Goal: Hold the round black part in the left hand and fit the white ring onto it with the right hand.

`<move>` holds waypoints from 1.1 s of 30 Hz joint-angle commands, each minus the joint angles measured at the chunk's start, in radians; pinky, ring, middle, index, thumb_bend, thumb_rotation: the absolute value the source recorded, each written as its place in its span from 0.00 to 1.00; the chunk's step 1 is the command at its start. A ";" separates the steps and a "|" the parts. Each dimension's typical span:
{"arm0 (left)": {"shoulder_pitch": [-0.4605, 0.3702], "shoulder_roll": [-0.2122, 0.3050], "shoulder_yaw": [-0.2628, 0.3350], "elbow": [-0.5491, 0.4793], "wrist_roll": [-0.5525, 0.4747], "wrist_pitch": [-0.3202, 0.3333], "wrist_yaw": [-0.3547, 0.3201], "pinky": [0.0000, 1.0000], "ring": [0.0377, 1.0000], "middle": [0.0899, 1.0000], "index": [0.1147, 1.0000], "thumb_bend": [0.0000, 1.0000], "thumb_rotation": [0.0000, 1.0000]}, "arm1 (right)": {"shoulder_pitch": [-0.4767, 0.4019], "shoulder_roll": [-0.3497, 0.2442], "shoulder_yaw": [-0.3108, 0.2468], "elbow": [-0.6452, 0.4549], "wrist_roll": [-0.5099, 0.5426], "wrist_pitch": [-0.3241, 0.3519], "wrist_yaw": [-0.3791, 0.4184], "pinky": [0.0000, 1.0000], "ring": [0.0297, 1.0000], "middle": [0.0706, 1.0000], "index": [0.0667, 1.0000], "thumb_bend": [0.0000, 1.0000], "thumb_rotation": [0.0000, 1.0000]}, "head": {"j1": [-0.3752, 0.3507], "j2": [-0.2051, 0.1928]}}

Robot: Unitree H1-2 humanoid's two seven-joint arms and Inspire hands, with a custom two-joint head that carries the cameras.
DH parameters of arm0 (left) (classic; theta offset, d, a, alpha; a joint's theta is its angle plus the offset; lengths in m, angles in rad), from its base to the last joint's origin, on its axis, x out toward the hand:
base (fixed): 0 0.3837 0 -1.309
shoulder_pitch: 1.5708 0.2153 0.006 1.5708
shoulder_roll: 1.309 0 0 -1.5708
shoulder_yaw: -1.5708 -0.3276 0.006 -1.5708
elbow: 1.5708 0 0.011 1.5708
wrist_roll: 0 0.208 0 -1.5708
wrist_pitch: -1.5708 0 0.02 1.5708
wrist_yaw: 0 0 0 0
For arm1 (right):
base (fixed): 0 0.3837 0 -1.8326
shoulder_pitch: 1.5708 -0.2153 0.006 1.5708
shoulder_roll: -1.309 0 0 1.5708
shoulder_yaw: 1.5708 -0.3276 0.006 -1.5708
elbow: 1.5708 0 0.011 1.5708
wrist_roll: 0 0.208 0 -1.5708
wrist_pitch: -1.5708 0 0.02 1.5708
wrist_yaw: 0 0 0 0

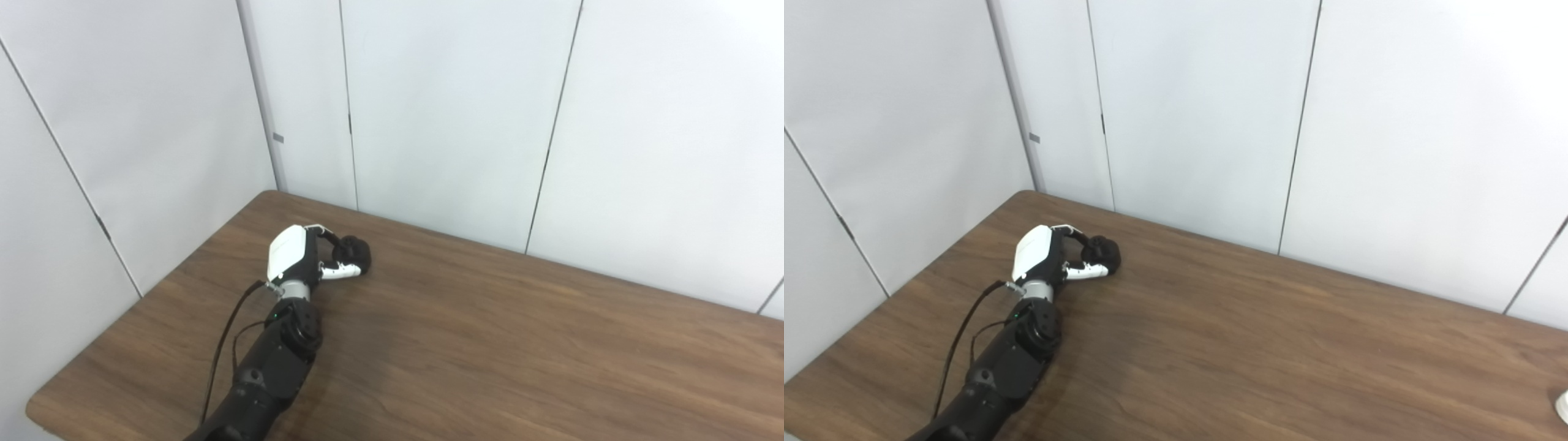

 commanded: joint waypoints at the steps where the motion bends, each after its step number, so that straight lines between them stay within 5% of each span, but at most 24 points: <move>1: -0.048 0.025 0.000 -0.010 -0.007 -0.052 0.021 1.00 0.86 0.76 0.41 0.51 0.05 | 0.020 0.003 0.014 0.029 -0.008 0.018 0.002 1.00 1.00 1.00 1.00 0.74 0.90 | 0.000 0.000; 15: -0.048 0.038 -0.035 -0.009 -0.014 -0.140 0.002 1.00 0.82 0.76 0.41 0.51 0.04 | 0.020 0.012 0.021 0.011 -0.009 0.034 -0.009 1.00 1.00 1.00 1.00 0.72 0.89 | -0.028 0.007; 24: -0.005 0.050 -0.147 -0.149 0.033 -0.117 -0.136 1.00 0.86 0.79 0.41 0.52 0.04 | 0.012 0.020 0.036 0.004 -0.019 0.037 -0.022 1.00 1.00 1.00 1.00 0.76 0.91 | -0.078 0.020; 33: 0.028 0.037 -0.237 -0.235 0.087 -0.165 -0.206 1.00 0.85 0.78 0.41 0.52 0.05 | 0.013 0.006 0.071 -0.010 0.018 0.033 0.000 1.00 1.00 1.00 1.00 0.73 0.88 | -0.120 0.037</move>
